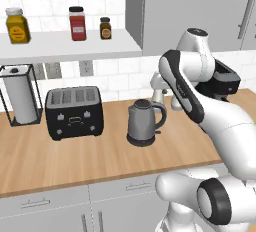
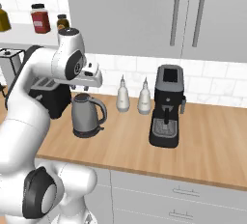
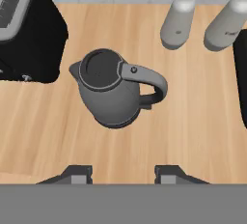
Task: Navigate to the dishwasher.
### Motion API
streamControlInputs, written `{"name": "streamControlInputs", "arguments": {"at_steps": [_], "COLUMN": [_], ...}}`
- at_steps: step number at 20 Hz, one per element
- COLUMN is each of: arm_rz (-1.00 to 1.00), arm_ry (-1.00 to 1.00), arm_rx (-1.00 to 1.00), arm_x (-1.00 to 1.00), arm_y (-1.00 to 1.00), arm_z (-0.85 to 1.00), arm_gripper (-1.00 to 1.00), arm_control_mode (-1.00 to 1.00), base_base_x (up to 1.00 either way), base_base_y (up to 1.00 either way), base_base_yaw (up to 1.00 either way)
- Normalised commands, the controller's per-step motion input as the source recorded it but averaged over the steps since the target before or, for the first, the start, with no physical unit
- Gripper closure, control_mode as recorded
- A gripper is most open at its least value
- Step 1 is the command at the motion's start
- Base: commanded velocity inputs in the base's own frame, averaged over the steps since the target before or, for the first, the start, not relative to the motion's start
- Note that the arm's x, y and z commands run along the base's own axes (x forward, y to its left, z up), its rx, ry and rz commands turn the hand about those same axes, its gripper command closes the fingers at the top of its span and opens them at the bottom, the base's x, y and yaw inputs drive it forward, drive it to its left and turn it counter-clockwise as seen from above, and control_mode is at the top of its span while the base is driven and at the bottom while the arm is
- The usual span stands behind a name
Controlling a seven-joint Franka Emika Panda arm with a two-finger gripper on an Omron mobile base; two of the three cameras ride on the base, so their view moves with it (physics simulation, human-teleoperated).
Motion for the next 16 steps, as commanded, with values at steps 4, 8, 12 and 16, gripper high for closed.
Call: {"name": "streamControlInputs", "arguments": {"at_steps": [4,8,12,16], "arm_rz": [0.00,-0.02,0.00,0.00], "arm_ry": [0.00,0.00,0.00,0.00], "arm_rx": [0.00,0.00,0.00,0.00], "arm_x": [-0.51,-0.81,-0.51,-0.25], "arm_y": [-0.04,-0.14,-0.08,0.00], "arm_z": [0.00,0.00,-0.01,-0.02], "arm_gripper": [-1.00,-1.00,-1.00,-1.00], "arm_control_mode": [-1.00,-1.00,-1.00,-1.00], "base_base_x": [0.00,0.00,0.00,0.00], "base_base_y": [0.00,0.00,0.00,0.00], "base_base_yaw": [0.00,0.00,0.00,0.00]}}
